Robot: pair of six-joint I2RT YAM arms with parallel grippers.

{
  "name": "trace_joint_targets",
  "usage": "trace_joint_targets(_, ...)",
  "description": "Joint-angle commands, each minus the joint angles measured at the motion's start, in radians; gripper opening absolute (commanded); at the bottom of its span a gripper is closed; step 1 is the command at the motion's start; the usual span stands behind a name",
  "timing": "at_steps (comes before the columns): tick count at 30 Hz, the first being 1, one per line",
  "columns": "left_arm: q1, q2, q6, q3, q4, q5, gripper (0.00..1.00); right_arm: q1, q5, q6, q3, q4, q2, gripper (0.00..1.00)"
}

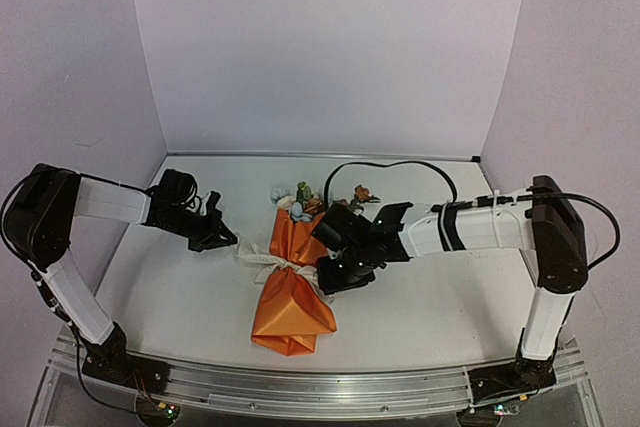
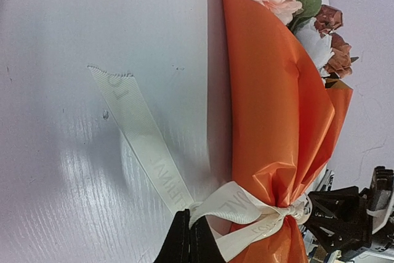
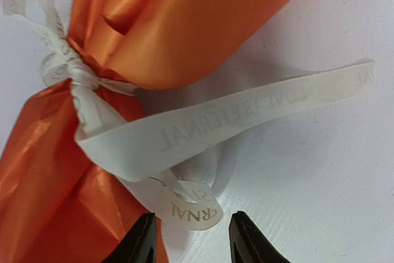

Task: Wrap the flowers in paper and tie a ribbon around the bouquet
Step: Tie the half-tied ribbon around the folded bouquet.

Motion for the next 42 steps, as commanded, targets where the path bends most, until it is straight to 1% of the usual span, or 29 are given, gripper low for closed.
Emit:
trace_joint_targets(1,0.01,0.003,0.016,0.036,-0.015,0.017,0.0,-0.008,0.043,0.083,-0.034,-0.024,-0.013,0.45)
trace_joint_targets(4,0.012,0.002,0.014,0.035,-0.015,0.016,0.0,-0.008,0.026,0.12,-0.029,-0.019,0.013,0.45)
trace_joint_targets(9,0.013,0.003,0.011,0.028,-0.009,0.016,0.0,-0.008,0.009,0.157,-0.016,0.031,0.057,0.5)
trace_joint_targets(13,0.013,-0.006,0.008,0.02,-0.004,0.013,0.0,-0.007,-0.003,0.192,0.002,0.041,0.103,0.5)
trace_joint_targets(18,0.015,-0.022,-0.003,0.009,0.012,0.01,0.0,-0.005,0.035,0.207,0.007,0.048,0.131,0.48)
trace_joint_targets(20,0.016,-0.028,-0.012,0.003,0.022,0.003,0.0,0.002,0.056,0.198,0.02,0.048,0.146,0.43)
trace_joint_targets(21,0.017,-0.031,-0.017,0.002,0.024,-0.003,0.0,0.004,0.067,0.193,0.025,0.047,0.152,0.38)
trace_joint_targets(23,0.023,-0.039,-0.023,-0.002,0.026,-0.02,0.0,0.005,0.084,0.181,0.028,0.032,0.157,0.23)
trace_joint_targets(24,0.029,-0.046,-0.027,-0.004,0.024,-0.033,0.0,0.005,0.101,0.163,0.027,0.007,0.15,0.11)
trace_joint_targets(25,0.035,-0.052,-0.03,-0.007,0.021,-0.047,0.0,0.008,0.127,0.139,0.026,-0.015,0.138,0.04)
trace_joint_targets(27,0.058,-0.065,-0.033,-0.01,0.011,-0.069,0.0,0.015,0.2,0.076,0.022,-0.087,0.105,0.0)
trace_joint_targets(30,0.095,-0.07,-0.04,-0.012,0.007,-0.082,0.0,0.034,0.333,-0.052,0.039,-0.214,0.054,0.0)
trace_joint_targets(33,0.114,-0.06,-0.043,0.001,0.014,-0.071,0.0,0.061,0.434,-0.187,0.055,-0.281,0.03,0.0)
trace_joint_targets(37,0.135,-0.048,-0.055,0.01,0.031,-0.067,0.0,0.114,0.517,-0.341,0.071,-0.337,0.036,0.0)
trace_joint_targets(42,0.188,-0.058,-0.071,0.01,0.051,-0.04,0.0,0.174,0.629,-0.527,0.112,-0.415,0.082,0.0)
